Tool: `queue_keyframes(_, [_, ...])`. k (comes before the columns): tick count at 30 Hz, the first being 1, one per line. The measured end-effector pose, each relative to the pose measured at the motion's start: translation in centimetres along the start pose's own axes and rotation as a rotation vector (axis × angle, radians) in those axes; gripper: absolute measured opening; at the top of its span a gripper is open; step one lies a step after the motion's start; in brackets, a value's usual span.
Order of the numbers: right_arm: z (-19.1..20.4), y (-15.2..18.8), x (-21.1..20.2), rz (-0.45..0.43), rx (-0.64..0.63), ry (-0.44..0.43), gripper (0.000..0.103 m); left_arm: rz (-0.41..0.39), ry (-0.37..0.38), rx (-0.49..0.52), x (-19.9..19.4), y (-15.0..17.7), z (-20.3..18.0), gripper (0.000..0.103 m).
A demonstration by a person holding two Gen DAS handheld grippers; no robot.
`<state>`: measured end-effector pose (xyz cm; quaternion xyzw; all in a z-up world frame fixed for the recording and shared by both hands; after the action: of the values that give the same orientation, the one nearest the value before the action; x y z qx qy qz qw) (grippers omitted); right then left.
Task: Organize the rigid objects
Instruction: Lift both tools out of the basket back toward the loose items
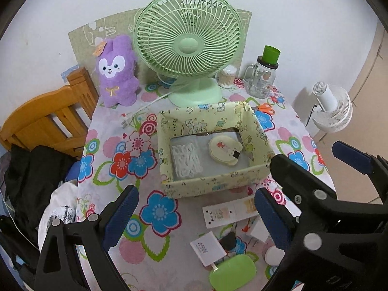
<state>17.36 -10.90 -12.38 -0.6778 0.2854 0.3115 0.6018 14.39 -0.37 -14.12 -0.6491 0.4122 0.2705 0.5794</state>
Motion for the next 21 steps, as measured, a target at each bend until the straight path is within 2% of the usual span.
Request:
queue_keyframes(12, [-1.0,2.9,-1.3,0.001,0.016,0.003,0.099,0.009,0.035,0.025,-0.3,2.5,-0.5,0.097])
queue_keyframes(21, [-1.9,6.2,-1.2,0.026,0.032,-0.005,0.098,0.051,0.041,0.045,1.4,5.1,-1.3,0.097])
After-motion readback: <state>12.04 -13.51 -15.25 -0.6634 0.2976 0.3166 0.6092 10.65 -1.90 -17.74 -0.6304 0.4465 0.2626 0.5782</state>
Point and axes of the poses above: each gripper's, at about its wrist camera, not at the fingertips, and x roughly the way its jaws point, z to its left, y to its underside, the point moved 8 cm from there along x, roughly the way its jaws point, and after that the axes turned 9 degrees about y, right-handed, at the moved point
